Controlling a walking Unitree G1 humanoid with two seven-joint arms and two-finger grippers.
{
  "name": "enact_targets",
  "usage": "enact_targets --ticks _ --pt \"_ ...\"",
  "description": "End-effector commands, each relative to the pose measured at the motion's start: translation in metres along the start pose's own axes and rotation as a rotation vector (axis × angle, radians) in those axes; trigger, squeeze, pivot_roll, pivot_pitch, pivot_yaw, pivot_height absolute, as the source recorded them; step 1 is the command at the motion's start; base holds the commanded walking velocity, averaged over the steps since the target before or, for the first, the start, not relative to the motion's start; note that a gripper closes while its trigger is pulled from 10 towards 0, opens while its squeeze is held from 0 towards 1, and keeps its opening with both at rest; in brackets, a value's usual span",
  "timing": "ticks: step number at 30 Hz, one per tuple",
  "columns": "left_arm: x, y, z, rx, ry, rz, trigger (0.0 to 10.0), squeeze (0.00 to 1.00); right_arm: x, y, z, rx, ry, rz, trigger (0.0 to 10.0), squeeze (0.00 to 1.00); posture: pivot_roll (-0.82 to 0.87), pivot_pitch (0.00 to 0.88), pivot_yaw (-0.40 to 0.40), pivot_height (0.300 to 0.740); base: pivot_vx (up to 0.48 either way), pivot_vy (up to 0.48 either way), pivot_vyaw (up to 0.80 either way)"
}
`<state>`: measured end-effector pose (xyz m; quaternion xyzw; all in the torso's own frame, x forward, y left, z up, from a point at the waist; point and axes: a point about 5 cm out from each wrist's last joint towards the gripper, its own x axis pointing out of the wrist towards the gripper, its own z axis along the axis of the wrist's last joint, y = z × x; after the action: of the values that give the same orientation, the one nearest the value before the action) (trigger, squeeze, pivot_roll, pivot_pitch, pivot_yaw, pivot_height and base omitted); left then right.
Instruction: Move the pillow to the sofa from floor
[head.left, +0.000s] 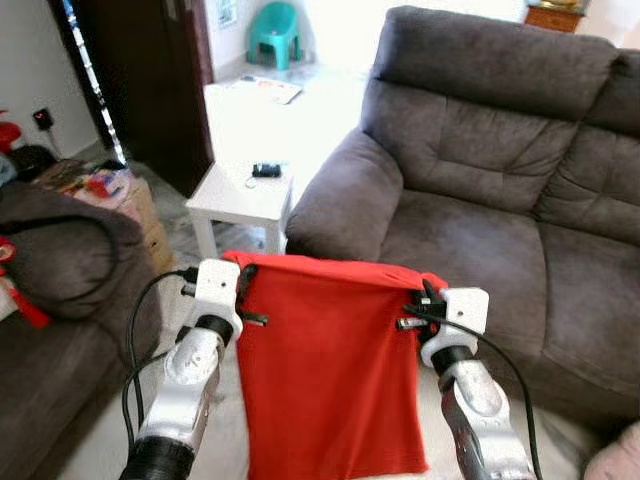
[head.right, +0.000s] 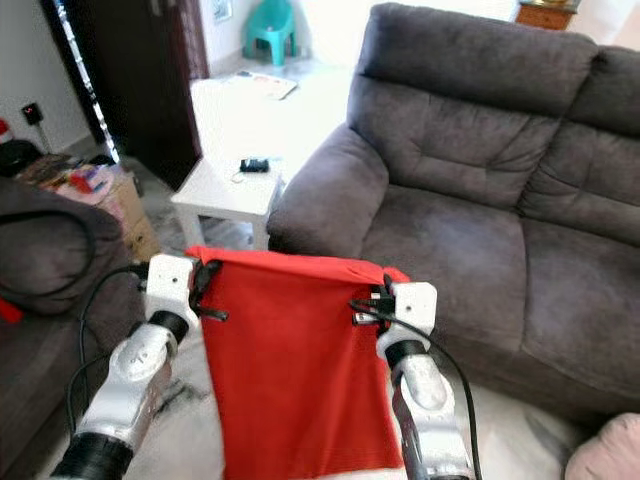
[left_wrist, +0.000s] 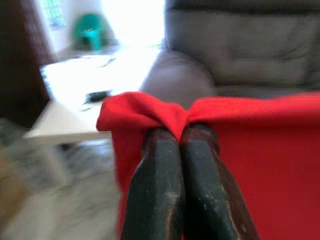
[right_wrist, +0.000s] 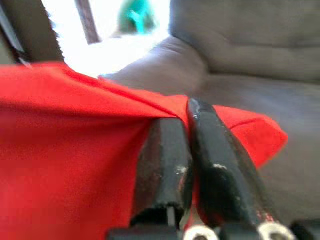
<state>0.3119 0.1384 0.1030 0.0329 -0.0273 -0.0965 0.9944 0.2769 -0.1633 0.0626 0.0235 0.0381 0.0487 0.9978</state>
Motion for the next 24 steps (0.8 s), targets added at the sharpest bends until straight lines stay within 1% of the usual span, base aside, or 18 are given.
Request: enact_targets --ticks 1,13,19,24 --pt "0.0020 0.0178 0.0141 0.019 -0.062 0.068 10.0 0.00 0.0052 -0.0148 0.0236 0.015 -0.109 -0.068 10.0 0.00 0.00 0.000 -0.067 0.740 0.292 0.000 -0.79" --pt "0.0019 0.0179 0.0145 0.020 -0.064 0.071 10.0 0.00 0.0051 -0.0146 0.0232 0.017 -0.109 -0.072 10.0 0.00 0.00 0.000 -0.068 0.740 0.289 0.000 -0.76" --pt "0.0020 0.0194 0.0149 0.023 -0.065 0.076 10.0 0.00 0.0049 -0.0135 0.0238 0.010 -0.114 -0.070 10.0 0.00 0.00 0.000 -0.069 0.740 0.286 0.000 0.00" --pt "0.0015 0.0196 0.0155 0.022 -0.075 0.080 10.0 0.00 0.0046 -0.0127 0.0230 0.011 -0.111 -0.068 10.0 0.00 0.00 0.000 -0.070 0.740 0.000 0.000 0.00"
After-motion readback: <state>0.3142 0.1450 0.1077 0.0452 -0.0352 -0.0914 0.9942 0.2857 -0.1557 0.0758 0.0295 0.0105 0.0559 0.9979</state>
